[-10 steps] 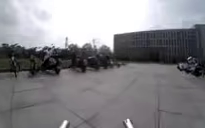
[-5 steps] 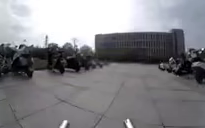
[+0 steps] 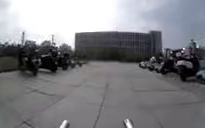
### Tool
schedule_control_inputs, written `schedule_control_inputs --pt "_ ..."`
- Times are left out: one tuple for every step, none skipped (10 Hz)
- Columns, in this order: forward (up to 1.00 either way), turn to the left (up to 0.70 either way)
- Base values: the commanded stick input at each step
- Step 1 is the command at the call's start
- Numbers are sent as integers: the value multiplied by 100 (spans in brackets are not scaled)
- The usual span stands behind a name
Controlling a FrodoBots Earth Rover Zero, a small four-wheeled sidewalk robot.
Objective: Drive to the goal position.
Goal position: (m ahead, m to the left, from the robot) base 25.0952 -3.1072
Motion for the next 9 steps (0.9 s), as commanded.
schedule_control_inputs --pt "100 0" --pt "100 0" --pt "100 0" --pt "100 -4" --pt "100 -33" --pt "100 -40" --pt "100 -40" --pt "100 -40" --pt "100 -40"
